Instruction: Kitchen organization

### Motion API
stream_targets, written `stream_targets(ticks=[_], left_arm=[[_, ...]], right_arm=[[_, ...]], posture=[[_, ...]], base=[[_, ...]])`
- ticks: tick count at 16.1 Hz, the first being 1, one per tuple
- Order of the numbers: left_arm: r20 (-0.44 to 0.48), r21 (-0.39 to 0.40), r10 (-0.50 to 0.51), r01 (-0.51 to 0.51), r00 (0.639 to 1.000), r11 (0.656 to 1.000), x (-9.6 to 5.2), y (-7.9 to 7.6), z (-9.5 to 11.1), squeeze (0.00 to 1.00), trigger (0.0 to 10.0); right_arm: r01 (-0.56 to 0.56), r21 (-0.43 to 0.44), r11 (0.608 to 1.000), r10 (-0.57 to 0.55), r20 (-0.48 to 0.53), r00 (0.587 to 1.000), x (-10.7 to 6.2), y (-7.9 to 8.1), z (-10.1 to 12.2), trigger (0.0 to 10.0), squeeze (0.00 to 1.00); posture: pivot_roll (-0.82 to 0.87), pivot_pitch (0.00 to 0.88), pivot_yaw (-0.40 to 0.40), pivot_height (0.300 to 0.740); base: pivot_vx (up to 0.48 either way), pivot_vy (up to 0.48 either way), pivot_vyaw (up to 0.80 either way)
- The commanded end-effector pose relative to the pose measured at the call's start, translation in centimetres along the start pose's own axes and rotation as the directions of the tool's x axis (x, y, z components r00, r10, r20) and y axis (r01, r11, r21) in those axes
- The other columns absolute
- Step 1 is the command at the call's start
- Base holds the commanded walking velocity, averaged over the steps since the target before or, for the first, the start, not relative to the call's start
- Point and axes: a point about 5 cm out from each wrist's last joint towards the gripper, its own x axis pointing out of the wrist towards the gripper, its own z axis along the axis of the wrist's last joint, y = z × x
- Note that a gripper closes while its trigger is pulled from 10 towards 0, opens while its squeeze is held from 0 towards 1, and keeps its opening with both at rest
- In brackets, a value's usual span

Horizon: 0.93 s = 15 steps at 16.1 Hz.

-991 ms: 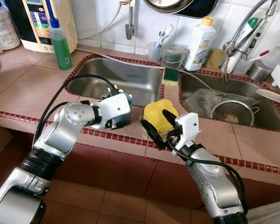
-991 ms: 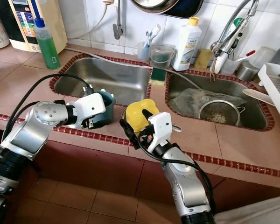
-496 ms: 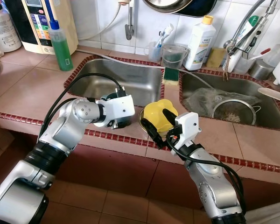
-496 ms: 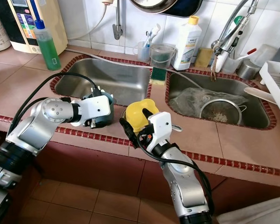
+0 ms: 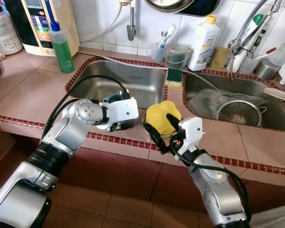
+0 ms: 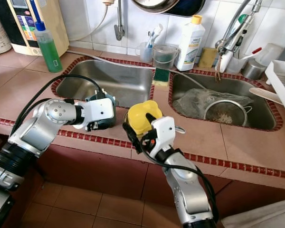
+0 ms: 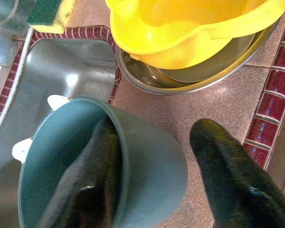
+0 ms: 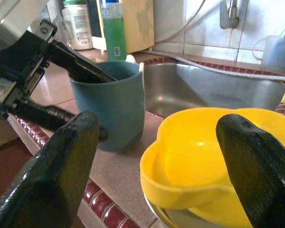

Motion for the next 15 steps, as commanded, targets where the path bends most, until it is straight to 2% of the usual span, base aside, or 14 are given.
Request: stream_targets(ticks=[1, 15], left_arm=[[0.000, 0.031, -0.016, 0.016, 1.000, 0.999, -0.08, 0.27, 0.40, 0.00, 0.0], [0.017, 0.030, -0.053, 0.053, 0.998, 0.998, -0.08, -0.09, 0.44, 0.00, 0.0]], right_arm=[[-0.002, -0.008, 1.000, 0.002, 0.007, 1.000, 0.03, 0.00, 0.32, 10.0, 0.00], [0.010, -0.007, 1.000, -0.010, 0.011, 1.000, 0.05, -0.04, 0.34, 10.0, 0.00]], posture=[[0.02, 0.000, 0.000, 0.740], [0.02, 0.000, 0.004, 0.740]], base=[[0.000, 0.000, 0.00], [0.000, 0.000, 0.00]])
